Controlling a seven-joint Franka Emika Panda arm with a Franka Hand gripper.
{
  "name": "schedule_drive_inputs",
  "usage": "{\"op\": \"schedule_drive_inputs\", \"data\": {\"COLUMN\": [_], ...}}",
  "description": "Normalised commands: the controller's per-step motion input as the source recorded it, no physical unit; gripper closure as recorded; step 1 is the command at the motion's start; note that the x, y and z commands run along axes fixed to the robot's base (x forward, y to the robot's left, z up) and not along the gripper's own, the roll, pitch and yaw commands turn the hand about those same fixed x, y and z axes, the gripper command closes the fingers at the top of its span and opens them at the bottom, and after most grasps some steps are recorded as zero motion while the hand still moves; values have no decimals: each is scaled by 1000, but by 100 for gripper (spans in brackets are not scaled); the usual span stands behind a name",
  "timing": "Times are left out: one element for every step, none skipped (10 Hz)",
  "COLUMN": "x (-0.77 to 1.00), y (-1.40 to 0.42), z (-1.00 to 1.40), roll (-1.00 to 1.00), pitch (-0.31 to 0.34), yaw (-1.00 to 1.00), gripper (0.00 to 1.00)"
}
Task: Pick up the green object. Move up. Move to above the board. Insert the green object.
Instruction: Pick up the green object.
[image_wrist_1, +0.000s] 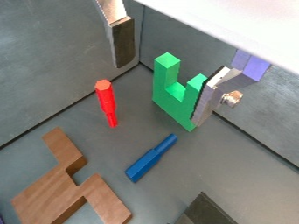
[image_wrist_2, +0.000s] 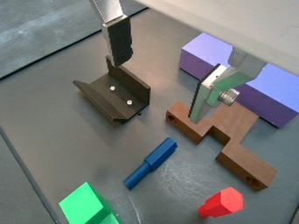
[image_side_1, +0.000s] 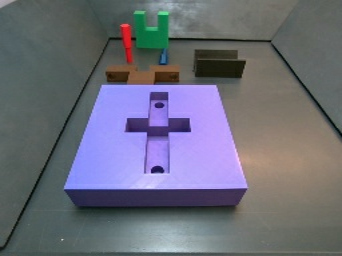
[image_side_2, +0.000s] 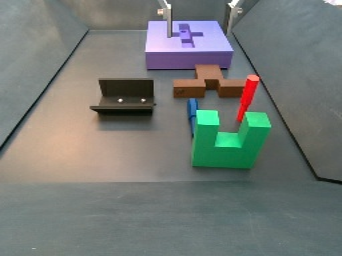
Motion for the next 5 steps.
{"op": "schedule_drive_inputs", "data": {"x": [0,0,0,-11,-66], "y": [0,0,0,383,894], "z": [0,-89,-40,-237,-123], "roll": [-6,-103,0,-173,-260], "pitch": [0,-14,-51,-99,-83], "yaw": [0,0,0,-34,0], "gripper": [0,0,0,0,0]}}
